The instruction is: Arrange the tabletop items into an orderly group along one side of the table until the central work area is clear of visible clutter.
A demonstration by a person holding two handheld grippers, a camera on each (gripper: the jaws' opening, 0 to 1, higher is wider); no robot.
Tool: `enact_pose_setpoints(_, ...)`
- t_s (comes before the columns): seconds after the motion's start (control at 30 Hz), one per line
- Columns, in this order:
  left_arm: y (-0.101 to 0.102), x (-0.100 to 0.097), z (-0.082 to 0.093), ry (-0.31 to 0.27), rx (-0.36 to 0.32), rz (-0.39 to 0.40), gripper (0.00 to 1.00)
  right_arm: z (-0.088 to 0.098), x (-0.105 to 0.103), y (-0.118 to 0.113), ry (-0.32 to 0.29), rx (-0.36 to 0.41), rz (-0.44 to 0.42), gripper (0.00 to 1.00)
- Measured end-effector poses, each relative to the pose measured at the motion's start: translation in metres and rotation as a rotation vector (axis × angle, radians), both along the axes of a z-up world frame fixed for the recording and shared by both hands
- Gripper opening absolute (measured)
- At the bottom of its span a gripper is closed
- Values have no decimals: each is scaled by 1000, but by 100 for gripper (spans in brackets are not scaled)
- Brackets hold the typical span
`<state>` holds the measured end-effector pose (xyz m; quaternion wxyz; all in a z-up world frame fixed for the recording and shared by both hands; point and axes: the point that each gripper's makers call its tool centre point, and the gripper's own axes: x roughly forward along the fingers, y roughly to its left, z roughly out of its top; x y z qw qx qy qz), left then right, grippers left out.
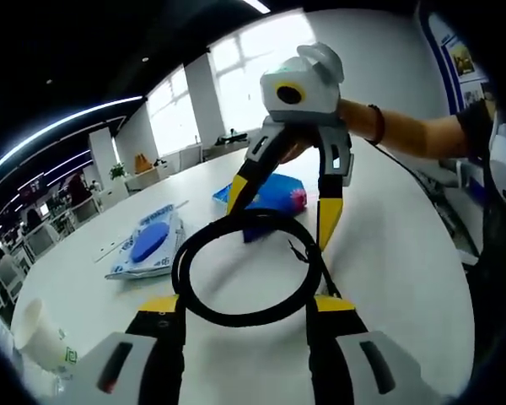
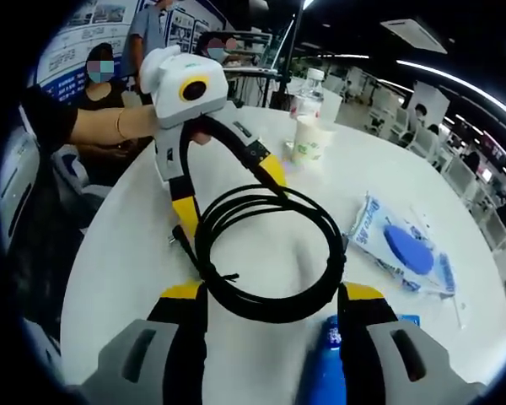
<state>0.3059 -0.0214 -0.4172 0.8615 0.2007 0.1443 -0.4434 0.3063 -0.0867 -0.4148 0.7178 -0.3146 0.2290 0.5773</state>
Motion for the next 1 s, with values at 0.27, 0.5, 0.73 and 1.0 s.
enact_pose_setpoints(0.27,-2,-6,-5,25,16,-8,56,-5,-5,-3,25,-3,1,60)
enact_pose_setpoints(0.5,-4,-9,-10,49,24,-12,55,-11,-9,-5,46,5,1,60)
enact_pose_setpoints(0.73,-7,-13,-15,66,49,-24,54,-17,-13,-8,68,6,-1,60)
enact_pose_setpoints(1.0,-10,-15,-20,68,90,-30,52,-26,-15,-11,92,2,0,60)
